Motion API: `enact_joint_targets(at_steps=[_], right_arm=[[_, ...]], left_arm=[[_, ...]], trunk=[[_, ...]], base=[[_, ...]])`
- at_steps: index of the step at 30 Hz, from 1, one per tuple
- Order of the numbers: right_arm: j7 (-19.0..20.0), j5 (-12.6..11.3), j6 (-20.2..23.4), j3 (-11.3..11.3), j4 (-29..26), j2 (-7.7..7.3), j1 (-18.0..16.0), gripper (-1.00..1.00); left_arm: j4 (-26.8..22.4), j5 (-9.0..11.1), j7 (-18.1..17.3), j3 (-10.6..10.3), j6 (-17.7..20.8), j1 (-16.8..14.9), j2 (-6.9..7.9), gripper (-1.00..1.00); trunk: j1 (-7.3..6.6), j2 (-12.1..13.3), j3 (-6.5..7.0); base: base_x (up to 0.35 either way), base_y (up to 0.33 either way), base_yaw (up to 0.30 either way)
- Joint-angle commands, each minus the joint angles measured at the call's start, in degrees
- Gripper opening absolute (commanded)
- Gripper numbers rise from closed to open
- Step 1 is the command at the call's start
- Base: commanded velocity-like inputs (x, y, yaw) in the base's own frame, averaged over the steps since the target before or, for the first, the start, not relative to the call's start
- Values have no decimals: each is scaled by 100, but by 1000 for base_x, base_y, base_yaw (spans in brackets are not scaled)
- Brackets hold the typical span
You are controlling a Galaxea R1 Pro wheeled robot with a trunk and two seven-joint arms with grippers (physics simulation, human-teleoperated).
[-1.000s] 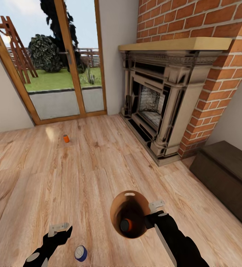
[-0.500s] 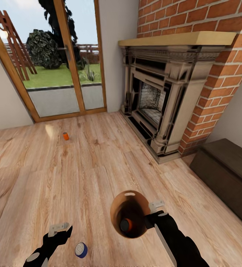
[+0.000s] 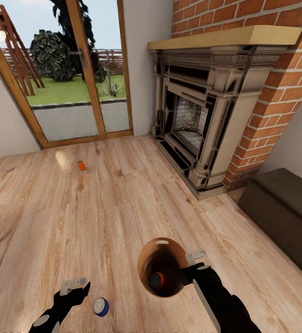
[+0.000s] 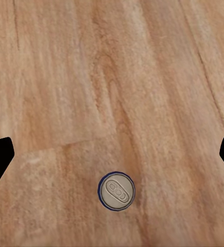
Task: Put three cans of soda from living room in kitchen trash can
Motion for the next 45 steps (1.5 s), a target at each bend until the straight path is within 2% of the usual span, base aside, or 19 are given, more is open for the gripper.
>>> enact_joint_targets(at_steps=[1, 3, 8, 12, 16, 20, 24, 34, 45], right_arm=[[0, -39, -4, 3, -3, 1, -3, -100], [0, -39, -4, 3, -6, 1, -5, -100], [3, -50, 11, -18, -20, 1, -2, -100], [6, -61, 201, -33, -157, 1, -6, -100], [8, -71, 962, -39, -835, 1, -8, -100], [9, -78, 1259, -45, -1515, 1, -18, -100], [9, -81, 1338, -48, -1798, 1, -23, -100], [9, -97, 1375, -78, -1946, -2, -21, -100], [6, -98, 1376, -211, -1954, -8, -19, -100]], left_arm=[[0, 0, 0, 0, -1, 0, 0, 100], [0, 0, -1, 0, -3, 0, 0, 100], [0, 0, -6, -1, -5, 0, 0, 100], [0, 0, -10, -1, -6, 0, 0, 100], [0, 0, -10, -1, -6, 0, 0, 100], [-2, 0, -14, -1, -6, 0, 0, 100], [-5, 2, -14, -1, -6, 0, 0, 100], [0, 8, -16, 1, -14, 0, 0, 100], [-1, 9, -16, -1, -15, 0, 0, 100]], trunk=[[0, 0, -6], [0, 0, -15], [109, -201, -113], [109, -201, -114], [109, -201, -114], [109, -201, -114], [109, -201, -114], [329, -602, -333], [571, -1043, -626]], base=[[0, 0, 0], [0, 0, 0], [0, 0, 0], [0, 0, 0], [0, 0, 0], [0, 0, 0], [0, 0, 0], [0, 0, 0], [0, 0, 0]])
